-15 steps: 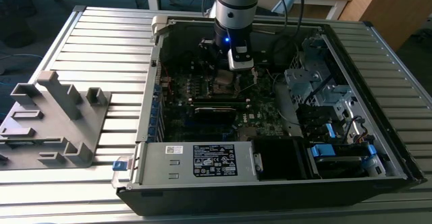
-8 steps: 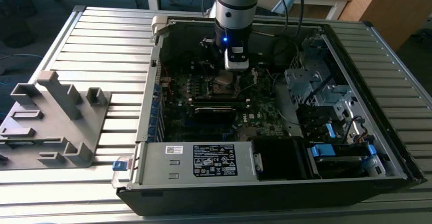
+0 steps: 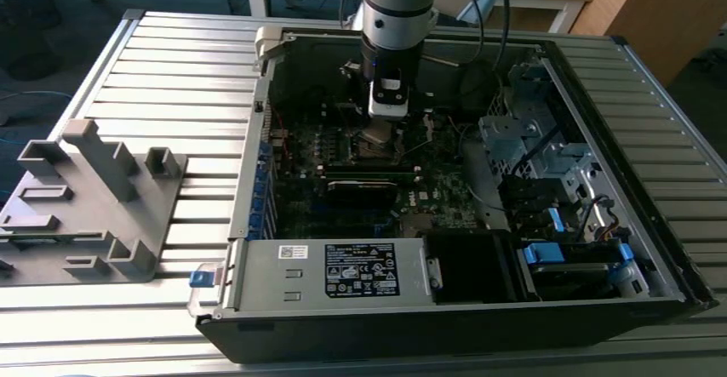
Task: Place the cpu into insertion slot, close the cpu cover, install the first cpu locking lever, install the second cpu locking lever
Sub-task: 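Place the cpu into insertion slot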
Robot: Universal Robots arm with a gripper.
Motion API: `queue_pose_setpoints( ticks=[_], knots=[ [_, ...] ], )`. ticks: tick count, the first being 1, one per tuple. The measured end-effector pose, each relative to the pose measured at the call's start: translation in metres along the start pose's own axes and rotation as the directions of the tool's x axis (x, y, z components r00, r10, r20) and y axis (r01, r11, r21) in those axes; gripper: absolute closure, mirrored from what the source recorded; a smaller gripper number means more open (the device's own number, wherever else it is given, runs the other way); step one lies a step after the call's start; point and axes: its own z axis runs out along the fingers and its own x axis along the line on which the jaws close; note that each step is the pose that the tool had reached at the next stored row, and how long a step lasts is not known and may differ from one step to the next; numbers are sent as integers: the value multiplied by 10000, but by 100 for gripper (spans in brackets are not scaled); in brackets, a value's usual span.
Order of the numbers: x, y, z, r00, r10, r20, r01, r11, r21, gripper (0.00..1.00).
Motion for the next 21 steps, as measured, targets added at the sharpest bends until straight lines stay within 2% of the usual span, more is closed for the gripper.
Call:
queue_pose_setpoints(
  ticks=[3, 6, 9, 12, 13, 19, 20, 21],
  knots=[
    [0, 0, 4, 9985, 554, 30, -554, 9985, -6, 46],
    [0, 0, 6, 9940, 1092, 58, -1092, 9940, -12, 46],
    [0, 0, 10, 9864, 1642, 87, -1642, 9864, -19, 46],
    [0, -1, 12, 9766, 2149, 112, -2148, 9766, -28, 46],
    [0, -1, 12, 9756, 2191, 114, -2191, 9757, -29, 46],
    [0, -1, 12, 9749, 2225, 117, -2225, 9749, -30, 46],
    [0, -1, 12, 9736, 2280, 120, -2280, 9737, -31, 46],
    [0, -1, 13, 9705, 2407, 126, -2406, 9706, -34, 46]
  ],
)
